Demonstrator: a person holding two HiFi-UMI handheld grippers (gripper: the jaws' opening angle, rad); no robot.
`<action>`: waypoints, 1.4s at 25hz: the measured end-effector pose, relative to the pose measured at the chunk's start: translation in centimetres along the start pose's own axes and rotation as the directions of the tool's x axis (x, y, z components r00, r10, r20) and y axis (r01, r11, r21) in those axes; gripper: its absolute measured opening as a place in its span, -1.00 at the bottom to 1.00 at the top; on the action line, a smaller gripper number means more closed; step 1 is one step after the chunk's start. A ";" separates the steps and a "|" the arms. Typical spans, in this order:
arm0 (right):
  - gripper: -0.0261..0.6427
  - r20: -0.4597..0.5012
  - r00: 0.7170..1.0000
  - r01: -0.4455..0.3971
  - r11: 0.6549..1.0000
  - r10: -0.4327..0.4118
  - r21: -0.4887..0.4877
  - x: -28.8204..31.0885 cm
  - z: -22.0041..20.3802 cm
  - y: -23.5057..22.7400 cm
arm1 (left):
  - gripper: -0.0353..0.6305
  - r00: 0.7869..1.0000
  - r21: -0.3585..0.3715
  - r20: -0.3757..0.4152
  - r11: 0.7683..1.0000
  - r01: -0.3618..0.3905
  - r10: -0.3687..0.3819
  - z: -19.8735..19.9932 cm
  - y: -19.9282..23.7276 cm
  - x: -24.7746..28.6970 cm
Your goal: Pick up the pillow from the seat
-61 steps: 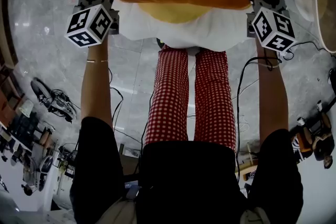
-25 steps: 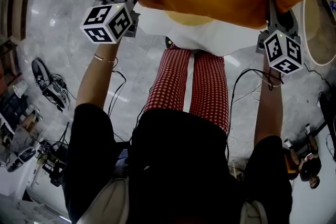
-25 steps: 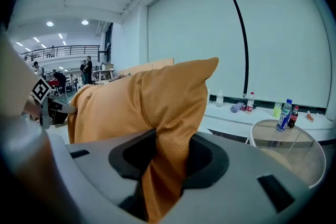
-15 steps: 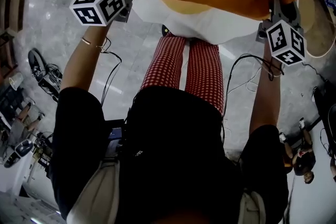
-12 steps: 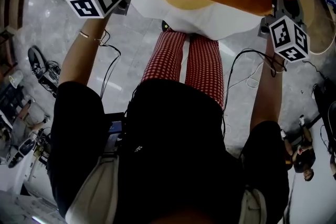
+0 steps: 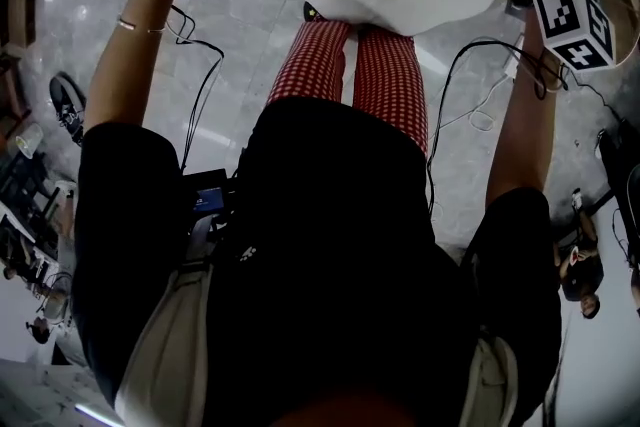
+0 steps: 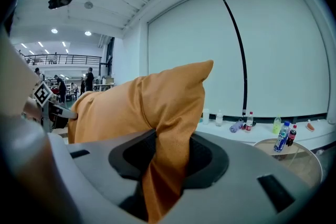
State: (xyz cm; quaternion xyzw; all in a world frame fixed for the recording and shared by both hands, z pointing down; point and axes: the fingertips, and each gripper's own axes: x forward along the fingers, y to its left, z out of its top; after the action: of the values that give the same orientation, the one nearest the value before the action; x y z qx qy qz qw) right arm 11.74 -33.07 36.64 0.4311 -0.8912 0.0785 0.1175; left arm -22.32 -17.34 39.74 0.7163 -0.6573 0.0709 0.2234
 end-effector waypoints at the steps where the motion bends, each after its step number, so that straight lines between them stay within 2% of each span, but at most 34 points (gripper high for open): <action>1: -0.42 0.006 1.000 -0.001 1.000 0.001 0.005 -0.1 0.4 0.3 | -0.49 1.000 0.002 0.003 1.000 -0.003 0.003 0.6 0.1 -0.3; 10: -0.42 0.055 0.998 -0.012 1.000 0.011 0.018 -1.7 5.2 2.6 | -0.49 0.999 0.040 0.053 0.999 -0.012 0.010 5.7 0.2 -4.1; 18: -0.42 0.070 0.997 -0.019 1.000 0.018 0.006 -2.2 6.6 1.9 | -0.49 0.997 0.024 0.072 1.000 -0.006 0.004 6.6 -0.9 -4.4; 26: -0.42 0.096 0.995 -0.018 1.000 0.017 0.010 -3.5 8.1 1.6 | -0.49 0.996 0.042 0.088 0.999 -0.001 -0.002 8.7 -2.1 -5.3; 35: -0.42 0.103 0.994 -0.026 1.000 0.024 0.015 -4.2 9.4 1.1 | -0.49 0.997 0.043 0.077 0.999 0.007 -0.011 9.9 -2.9 -5.6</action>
State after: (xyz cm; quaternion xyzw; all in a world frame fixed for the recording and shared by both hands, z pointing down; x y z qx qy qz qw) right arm 12.11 -31.52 26.40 0.4244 -0.9007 0.0650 0.0667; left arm -22.09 -16.27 28.03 0.7261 -0.6605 0.0563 0.1827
